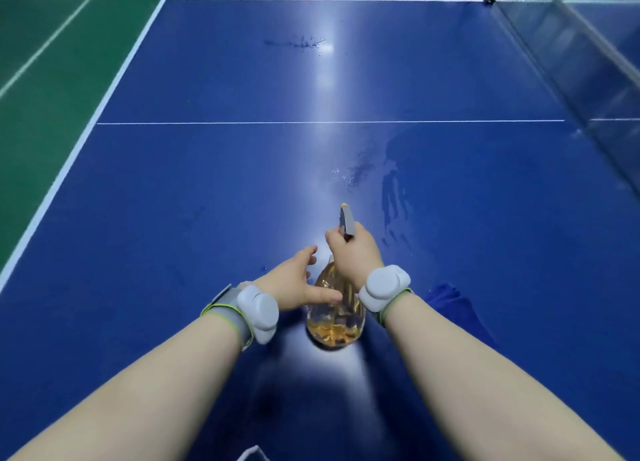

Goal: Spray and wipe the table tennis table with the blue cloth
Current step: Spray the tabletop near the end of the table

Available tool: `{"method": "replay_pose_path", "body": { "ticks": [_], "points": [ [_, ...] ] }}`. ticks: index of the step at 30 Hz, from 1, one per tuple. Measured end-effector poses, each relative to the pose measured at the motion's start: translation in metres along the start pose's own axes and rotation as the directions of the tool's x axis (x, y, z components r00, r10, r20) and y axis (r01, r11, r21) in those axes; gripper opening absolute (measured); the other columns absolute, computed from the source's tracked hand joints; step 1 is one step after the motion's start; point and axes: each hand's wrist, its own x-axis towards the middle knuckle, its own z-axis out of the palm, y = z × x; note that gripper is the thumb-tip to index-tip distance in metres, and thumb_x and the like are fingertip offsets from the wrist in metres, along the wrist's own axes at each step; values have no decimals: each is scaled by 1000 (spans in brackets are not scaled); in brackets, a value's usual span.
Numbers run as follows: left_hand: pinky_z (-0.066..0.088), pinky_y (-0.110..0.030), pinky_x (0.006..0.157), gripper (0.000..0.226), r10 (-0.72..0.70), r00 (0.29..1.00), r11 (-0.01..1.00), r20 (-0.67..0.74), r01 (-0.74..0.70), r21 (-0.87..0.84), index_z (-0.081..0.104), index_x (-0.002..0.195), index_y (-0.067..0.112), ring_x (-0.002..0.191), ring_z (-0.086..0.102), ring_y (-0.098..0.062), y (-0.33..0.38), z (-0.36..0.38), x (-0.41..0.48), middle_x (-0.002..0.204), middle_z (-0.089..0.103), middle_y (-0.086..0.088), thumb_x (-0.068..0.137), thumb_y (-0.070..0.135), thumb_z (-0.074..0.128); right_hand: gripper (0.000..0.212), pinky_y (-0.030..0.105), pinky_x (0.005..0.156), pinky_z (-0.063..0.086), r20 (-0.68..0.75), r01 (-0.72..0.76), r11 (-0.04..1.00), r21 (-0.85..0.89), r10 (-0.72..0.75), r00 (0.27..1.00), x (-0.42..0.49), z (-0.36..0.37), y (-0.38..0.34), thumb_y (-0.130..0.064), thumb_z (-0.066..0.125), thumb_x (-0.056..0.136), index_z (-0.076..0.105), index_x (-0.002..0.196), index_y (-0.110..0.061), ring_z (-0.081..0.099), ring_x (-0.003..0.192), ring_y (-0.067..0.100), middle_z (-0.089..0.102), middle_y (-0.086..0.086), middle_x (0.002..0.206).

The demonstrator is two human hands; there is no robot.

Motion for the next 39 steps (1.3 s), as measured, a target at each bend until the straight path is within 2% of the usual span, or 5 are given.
{"method": "replay_pose_path", "body": {
  "ticks": [7, 14, 24, 30, 39],
  "points": [
    [44, -18, 90, 80, -7, 994, 994, 107, -4, 108, 37, 133, 21, 103, 57, -4, -51, -42, -39, 115, 56, 14, 70, 43, 80, 25, 36, 77, 47, 180, 8, 999, 38, -15, 984, -46, 68, -34, -22, 53, 92, 50, 113, -9, 57, 81, 21, 52, -2, 87],
    [50, -33, 96, 81, 32, 995, 995, 99, -41, 96, 50, 124, 26, 104, 64, -4, -106, -76, -72, 111, 67, 13, 55, 58, 79, 28, 33, 56, 31, 146, 80, 996, -38, -74, 986, -71, 135, -70, -22, 51, 89, 35, 67, -18, 32, 57, 20, 37, -3, 60],
    [43, -6, 63, 48, 187, 961, 981, -203, -174, 80, 49, 105, 32, 79, 60, 1, -140, -116, -112, 89, 65, 9, 72, 7, 74, 35, 40, 92, 40, 201, 147, 988, 44, -153, 968, -94, 205, -107, -37, 53, 95, 49, 117, -10, 42, 111, 29, 56, 8, 111],
    [54, -44, 78, 45, 108, 981, 994, -159, -109, 6, 54, 109, 12, 88, 67, -25, -156, -131, -118, 96, 69, -13, 68, 13, 72, 41, 34, 57, 25, 124, 85, 996, -34, -80, 989, -82, 242, -113, -37, 51, 93, 31, 63, -19, 34, 77, 29, 36, 2, 63],
    [48, -26, 65, 44, 65, 991, 997, -120, -60, 46, 46, 109, 17, 74, 59, -13, -187, -150, -133, 90, 64, -4, 71, 14, 69, 30, 31, 63, 37, 285, 9, 992, 124, -44, 957, -101, 256, -122, -34, 60, 90, 37, 78, -19, 40, 62, 15, 39, -4, 71]
  ]
}}
